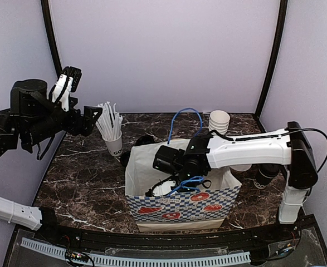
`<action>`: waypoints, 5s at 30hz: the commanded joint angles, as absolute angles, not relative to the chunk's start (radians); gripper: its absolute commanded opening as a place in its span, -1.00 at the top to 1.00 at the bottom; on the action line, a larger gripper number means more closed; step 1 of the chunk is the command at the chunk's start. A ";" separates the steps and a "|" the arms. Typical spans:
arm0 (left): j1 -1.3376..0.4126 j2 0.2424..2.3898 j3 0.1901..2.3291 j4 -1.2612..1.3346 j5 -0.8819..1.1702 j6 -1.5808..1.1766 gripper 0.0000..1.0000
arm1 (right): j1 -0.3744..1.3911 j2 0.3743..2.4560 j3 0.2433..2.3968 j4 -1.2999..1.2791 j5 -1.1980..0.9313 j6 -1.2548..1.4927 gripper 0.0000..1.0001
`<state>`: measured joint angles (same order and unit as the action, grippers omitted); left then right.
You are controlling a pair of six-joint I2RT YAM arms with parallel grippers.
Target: Pack the takeout coffee
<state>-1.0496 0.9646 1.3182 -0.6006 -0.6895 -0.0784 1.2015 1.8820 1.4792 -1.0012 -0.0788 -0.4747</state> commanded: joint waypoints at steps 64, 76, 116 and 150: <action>-0.885 1.592 1.742 -0.688 0.512 0.302 1.00 | -0.067 1.314 1.219 -1.323 -0.105 -0.854 -0.82; -0.877 1.563 1.748 -0.729 0.430 0.325 1.00 | -0.067 1.371 1.189 -1.273 -0.061 -0.813 -0.84; -0.838 1.569 1.802 -0.811 0.323 0.409 0.98 | 0.071 1.236 1.384 -1.418 -0.314 -0.759 -0.29; -0.872 1.555 1.787 -0.757 0.395 0.154 0.89 | 0.273 1.272 2.079 -1.375 -0.925 -0.726 -0.09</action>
